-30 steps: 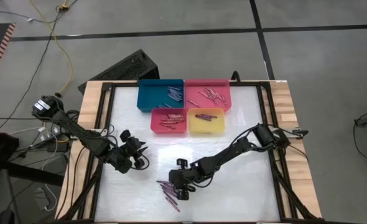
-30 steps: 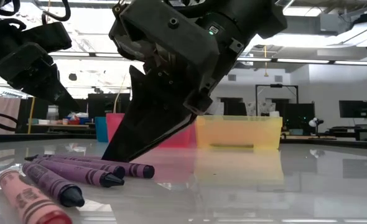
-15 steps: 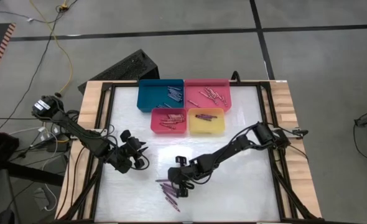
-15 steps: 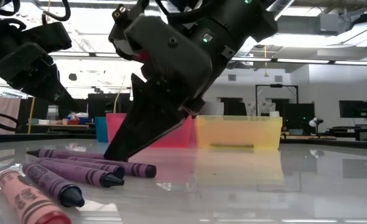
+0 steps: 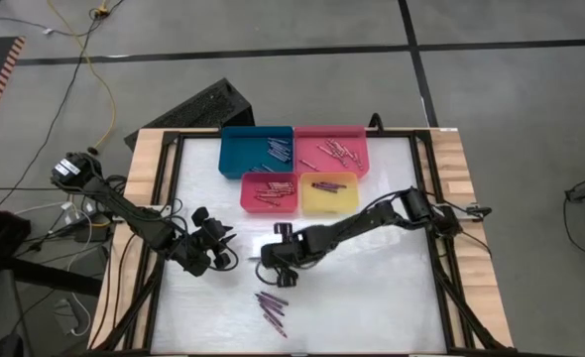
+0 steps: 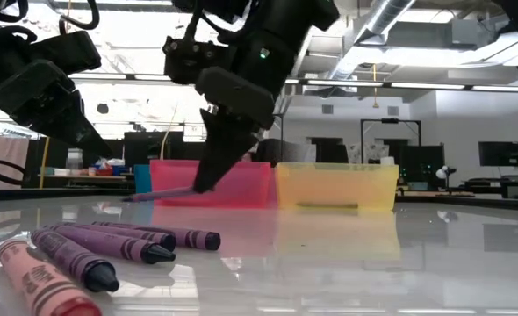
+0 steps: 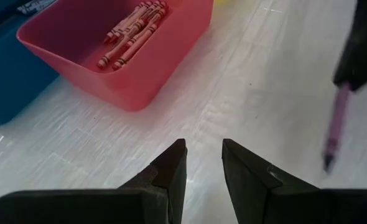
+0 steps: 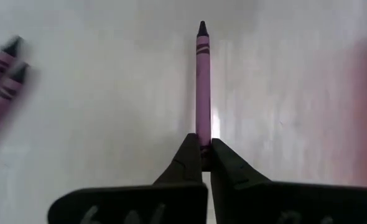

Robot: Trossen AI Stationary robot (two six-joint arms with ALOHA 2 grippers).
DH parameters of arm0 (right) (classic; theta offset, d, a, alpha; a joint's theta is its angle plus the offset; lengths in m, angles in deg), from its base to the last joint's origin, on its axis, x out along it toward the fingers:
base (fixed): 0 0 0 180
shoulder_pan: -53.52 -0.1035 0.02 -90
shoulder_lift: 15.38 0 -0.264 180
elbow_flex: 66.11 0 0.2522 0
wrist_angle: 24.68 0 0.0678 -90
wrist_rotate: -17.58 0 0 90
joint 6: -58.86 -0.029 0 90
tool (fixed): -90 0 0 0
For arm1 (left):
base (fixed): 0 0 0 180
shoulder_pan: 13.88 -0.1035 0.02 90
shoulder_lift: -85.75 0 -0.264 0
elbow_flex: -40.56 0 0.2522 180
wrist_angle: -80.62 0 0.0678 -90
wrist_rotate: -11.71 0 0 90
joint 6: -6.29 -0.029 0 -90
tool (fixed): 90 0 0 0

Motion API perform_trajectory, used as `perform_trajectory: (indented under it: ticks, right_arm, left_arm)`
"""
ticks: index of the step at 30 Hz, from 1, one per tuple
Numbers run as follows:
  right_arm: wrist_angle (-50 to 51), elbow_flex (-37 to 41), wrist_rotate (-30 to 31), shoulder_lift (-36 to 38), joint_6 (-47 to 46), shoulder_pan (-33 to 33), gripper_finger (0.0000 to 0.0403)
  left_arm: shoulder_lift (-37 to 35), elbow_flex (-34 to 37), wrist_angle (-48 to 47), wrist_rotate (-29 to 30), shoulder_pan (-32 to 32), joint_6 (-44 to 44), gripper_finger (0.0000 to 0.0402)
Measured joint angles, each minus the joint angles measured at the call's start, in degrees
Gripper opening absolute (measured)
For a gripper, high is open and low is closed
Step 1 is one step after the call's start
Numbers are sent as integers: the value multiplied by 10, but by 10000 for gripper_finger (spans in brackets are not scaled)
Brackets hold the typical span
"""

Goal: Sort crayons
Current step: Put the violet crayon into the yellow bin

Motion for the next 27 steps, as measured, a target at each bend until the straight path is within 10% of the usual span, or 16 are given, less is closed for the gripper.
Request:
perform_trajectory:
  ticks: [27]
  right_arm:
    - [634,-280,141,14,37,61,12]
  left_arm:
    - [0,0,-5,4,0,-2,94]
